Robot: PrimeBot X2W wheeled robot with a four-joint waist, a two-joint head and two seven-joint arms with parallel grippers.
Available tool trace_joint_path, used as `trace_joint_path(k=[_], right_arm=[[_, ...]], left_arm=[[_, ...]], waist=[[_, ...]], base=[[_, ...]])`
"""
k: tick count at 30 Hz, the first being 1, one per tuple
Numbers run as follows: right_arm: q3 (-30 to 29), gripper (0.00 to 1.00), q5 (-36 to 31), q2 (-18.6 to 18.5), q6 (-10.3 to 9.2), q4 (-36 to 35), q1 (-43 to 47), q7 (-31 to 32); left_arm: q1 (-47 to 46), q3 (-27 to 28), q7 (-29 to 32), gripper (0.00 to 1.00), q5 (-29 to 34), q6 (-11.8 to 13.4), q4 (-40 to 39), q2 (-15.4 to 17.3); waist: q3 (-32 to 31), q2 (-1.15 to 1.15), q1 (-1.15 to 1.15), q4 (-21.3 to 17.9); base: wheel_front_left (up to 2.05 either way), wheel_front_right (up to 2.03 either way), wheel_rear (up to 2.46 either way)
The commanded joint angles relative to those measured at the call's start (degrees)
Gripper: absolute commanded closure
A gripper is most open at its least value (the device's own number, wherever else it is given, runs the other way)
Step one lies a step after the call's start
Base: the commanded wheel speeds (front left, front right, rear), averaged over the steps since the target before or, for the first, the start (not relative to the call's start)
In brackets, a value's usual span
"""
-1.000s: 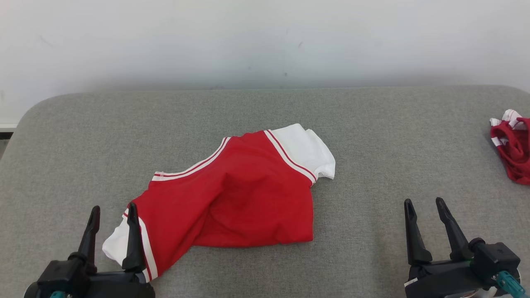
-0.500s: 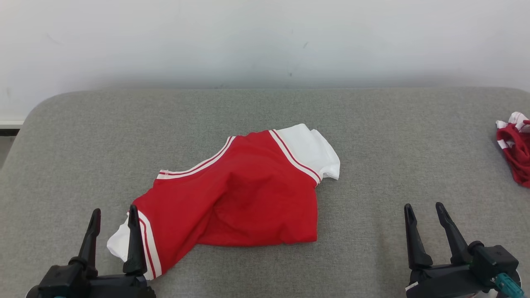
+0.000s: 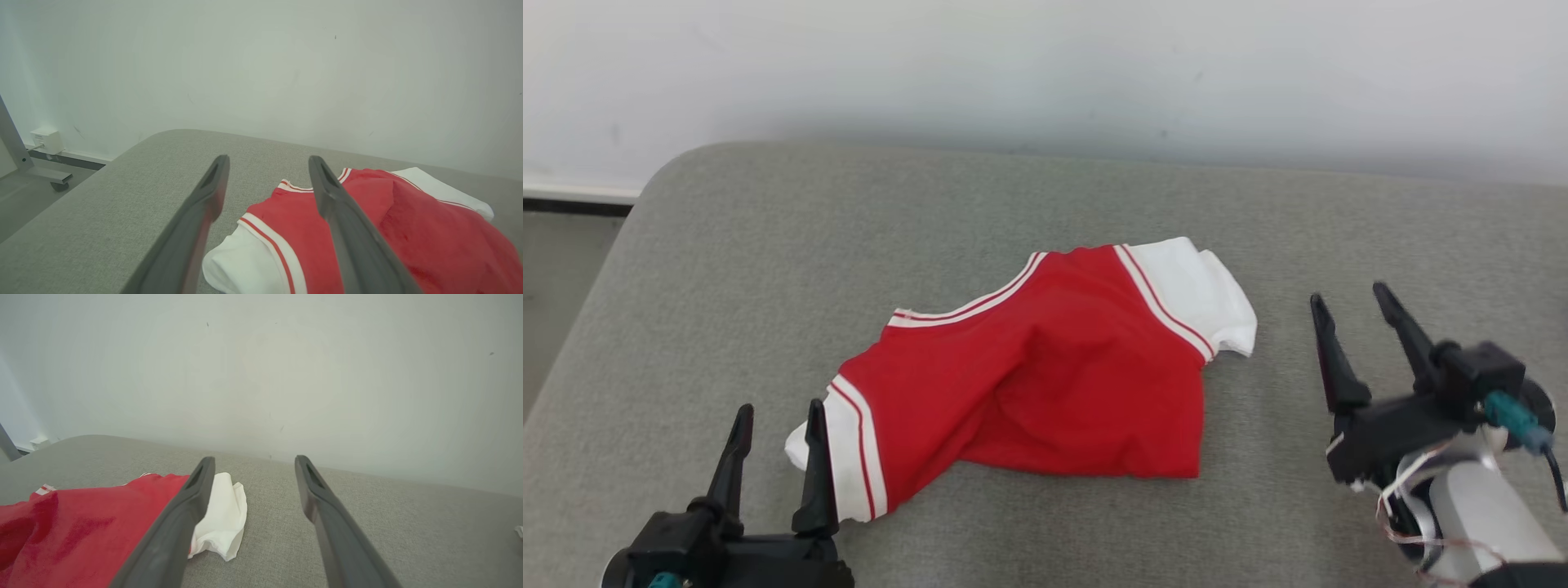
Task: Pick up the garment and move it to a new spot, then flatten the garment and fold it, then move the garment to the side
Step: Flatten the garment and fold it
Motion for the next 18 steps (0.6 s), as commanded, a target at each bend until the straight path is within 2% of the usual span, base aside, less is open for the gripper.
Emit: trace_joint_path(k=[1, 7, 8, 14, 15, 18], right_arm=[[0.47, 0.00, -0.48, -0.67, -0.15, 1.82, -2.50, 0.56], [1.99, 0.00, -0.62, -2.31, -0.15, 11.34, -10.74, 2.18], [1.99, 0.00, -0.62, -2.31, -0.15, 11.34, -10.74, 2.18], [3.88, 0.00, -0.01, -3.59, -0.15, 22.25, -16.87, 2.18], [4.40, 0.00, 0.25, -3.82, -0.15, 25.79, -18.51, 1.98], [4.81, 0.00, 0.61, -4.09, -0.15, 29.08, -19.77, 1.92]], left_arm=[[-1.01, -0.65, -0.10, 0.00, -1.08, 0.35, 0.20, -0.09], [-2.63, -2.82, -0.10, 0.00, -3.04, 1.43, 0.68, -0.07], [-2.63, -2.82, -0.10, 0.00, -3.04, 1.43, 0.68, -0.07], [-4.05, -4.79, -0.10, 0.00, -4.50, 1.77, 1.24, -0.08], [-4.39, -5.62, -0.10, 0.00, -5.03, 2.20, 1.20, -0.08], [-4.55, -6.26, -0.10, 0.00, -5.18, 2.39, 1.19, -0.08]], waist=[[2.37, 0.00, 0.00, 3.08], [5.21, 0.00, 0.00, 7.12], [5.21, 0.00, 0.00, 7.12], [7.06, 0.00, 0.00, 10.01], [7.53, 0.00, 0.00, 10.73], [7.91, 0.00, 0.00, 11.28]], base=[[0.00, 0.00, 0.00], [0.00, 0.00, 0.00], [0.00, 0.00, 0.00], [0.00, 0.00, 0.00], [0.00, 0.00, 0.00], [0.00, 0.00, 0.00]])
